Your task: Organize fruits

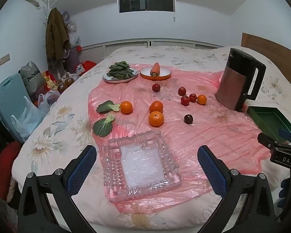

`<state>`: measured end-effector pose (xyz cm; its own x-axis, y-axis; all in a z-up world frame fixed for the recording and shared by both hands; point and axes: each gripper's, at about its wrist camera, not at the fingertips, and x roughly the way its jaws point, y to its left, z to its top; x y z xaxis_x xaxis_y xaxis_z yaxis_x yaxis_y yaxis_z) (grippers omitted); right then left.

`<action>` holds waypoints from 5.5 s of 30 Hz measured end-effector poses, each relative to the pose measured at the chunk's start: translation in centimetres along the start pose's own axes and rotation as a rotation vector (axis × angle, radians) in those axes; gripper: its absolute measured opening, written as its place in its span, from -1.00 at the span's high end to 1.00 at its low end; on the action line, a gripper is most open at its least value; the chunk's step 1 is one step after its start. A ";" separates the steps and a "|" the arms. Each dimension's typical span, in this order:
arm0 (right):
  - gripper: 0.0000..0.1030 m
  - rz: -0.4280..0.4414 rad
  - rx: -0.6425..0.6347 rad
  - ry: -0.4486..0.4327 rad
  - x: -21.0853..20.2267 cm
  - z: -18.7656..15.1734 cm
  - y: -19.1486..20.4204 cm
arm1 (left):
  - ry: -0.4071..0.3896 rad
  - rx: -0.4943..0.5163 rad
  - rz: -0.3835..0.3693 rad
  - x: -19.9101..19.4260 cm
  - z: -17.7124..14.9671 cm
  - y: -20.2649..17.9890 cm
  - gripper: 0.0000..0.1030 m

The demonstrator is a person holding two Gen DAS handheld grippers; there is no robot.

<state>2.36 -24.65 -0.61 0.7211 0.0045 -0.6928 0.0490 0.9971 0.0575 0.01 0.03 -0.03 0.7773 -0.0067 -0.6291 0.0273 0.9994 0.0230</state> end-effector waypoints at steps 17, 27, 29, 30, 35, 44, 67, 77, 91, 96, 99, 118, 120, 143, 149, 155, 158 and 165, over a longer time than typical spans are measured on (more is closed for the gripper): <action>-1.00 -0.014 0.003 0.003 0.1 -0.2 0.0 | 0.015 -0.004 0.006 1.2 -0.8 0.5 -0.98; -1.00 -0.013 -0.008 0.008 0.3 -0.3 0.4 | 0.007 0.017 0.011 1.0 -0.8 0.3 -0.98; -1.00 -0.013 -0.008 0.007 0.2 -0.3 0.4 | 0.007 0.022 0.012 1.0 -0.9 0.1 -0.98; -1.00 -0.012 -0.007 0.008 0.3 -0.3 0.4 | 0.009 0.025 0.012 1.0 -0.8 0.0 -0.98; -1.00 -0.013 -0.004 0.011 0.3 -0.3 0.3 | 0.007 0.037 0.013 0.9 -0.8 -0.2 -0.98; -1.00 0.002 0.001 0.013 0.5 -0.5 0.1 | 0.015 0.038 0.004 1.0 -0.7 -0.3 -0.98; -1.00 0.020 -0.006 0.037 1.5 -0.8 0.1 | 0.041 0.056 0.003 1.8 -0.7 -0.8 -0.98; -1.00 0.030 -0.026 0.040 2.1 -0.7 0.5 | 0.050 0.073 -0.008 2.6 -0.5 -1.3 -0.98; -1.00 0.091 -0.092 0.033 3.7 0.3 2.7 | 0.093 0.045 0.018 4.8 0.4 -0.3 -0.98; -1.00 0.134 -0.121 0.032 4.8 1.0 4.1 | 0.102 0.003 0.038 6.0 0.9 1.6 -0.98; -1.00 0.182 -0.142 0.032 5.8 1.6 5.2 | 0.108 -0.010 0.027 6.8 1.4 2.5 -0.98; -0.18 0.343 -0.217 0.153 16.1 6.0 9.3 | 0.266 0.060 -0.093 18.4 5.9 0.2 -0.43; 0.16 0.353 -0.228 0.173 17.1 6.2 9.6 | 0.288 0.061 -0.106 19.5 6.0 -0.1 -0.38; 0.93 0.370 -0.294 0.291 21.7 6.0 10.5 | 0.442 0.030 -0.159 25.8 5.7 -1.4 0.24; 1.00 0.385 -0.253 0.279 21.2 6.2 10.0 | 0.424 -0.001 -0.175 25.4 5.8 -0.8 0.26; 1.00 0.402 -0.211 0.256 19.8 6.6 9.0 | 0.391 -0.023 -0.179 24.4 6.0 -0.6 0.26; 1.00 0.403 -0.198 0.244 18.9 6.9 8.5 | 0.376 -0.032 -0.178 23.8 6.2 -0.5 0.26; 1.00 0.398 -0.151 0.223 16.9 6.6 6.7 | 0.353 -0.037 -0.173 22.2 6.7 -0.7 0.26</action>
<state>19.44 -18.42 -7.24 0.4967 0.3877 -0.7765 -0.3133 0.9144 0.2562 21.42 -1.03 -8.77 0.4991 -0.1696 -0.8498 0.1114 0.9851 -0.1312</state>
